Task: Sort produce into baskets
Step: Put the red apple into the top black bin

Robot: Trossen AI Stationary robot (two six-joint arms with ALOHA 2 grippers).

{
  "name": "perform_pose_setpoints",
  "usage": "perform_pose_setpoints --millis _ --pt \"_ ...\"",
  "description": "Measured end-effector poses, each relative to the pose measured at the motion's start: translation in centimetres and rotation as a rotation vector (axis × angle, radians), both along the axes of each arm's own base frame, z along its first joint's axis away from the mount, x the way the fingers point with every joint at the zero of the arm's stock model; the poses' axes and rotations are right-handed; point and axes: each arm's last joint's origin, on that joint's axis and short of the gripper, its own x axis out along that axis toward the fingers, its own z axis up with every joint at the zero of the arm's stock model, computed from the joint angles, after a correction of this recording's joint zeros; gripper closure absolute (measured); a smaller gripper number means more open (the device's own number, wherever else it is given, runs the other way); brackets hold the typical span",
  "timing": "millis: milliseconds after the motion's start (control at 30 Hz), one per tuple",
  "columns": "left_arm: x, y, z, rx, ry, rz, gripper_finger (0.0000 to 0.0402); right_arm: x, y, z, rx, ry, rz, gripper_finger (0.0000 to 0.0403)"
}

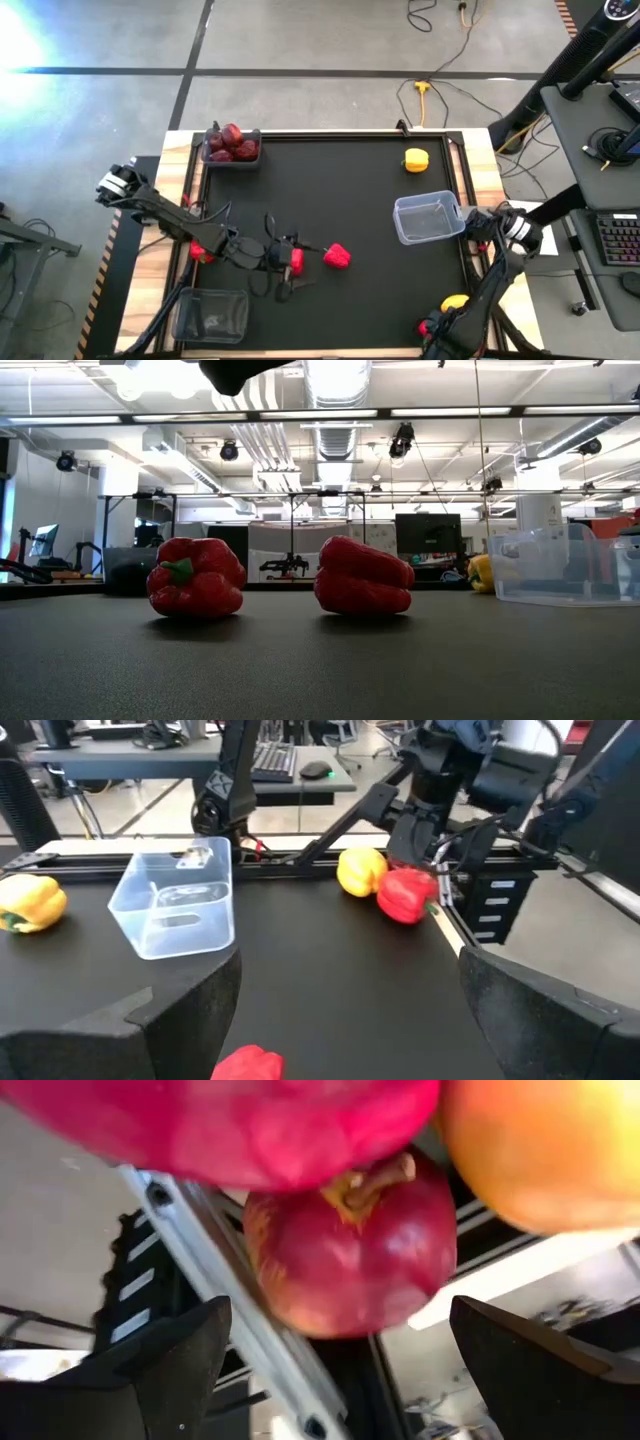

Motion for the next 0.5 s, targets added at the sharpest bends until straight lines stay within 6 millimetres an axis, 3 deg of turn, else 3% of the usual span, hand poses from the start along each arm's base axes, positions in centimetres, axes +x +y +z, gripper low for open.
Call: perform_pose_setpoints --millis 333,500 --pt "-0.4 -0.8 -0.1 0.026 0.005 -0.034 0.0047 0.1 0.2 -2.0 -0.008 0.013 0.047 0.0036" --pt "-0.4 -0.8 -0.1 0.045 0.005 -0.037 0.0047 0.2 0.3 -2.6 -0.016 0.033 0.046 0.0067"
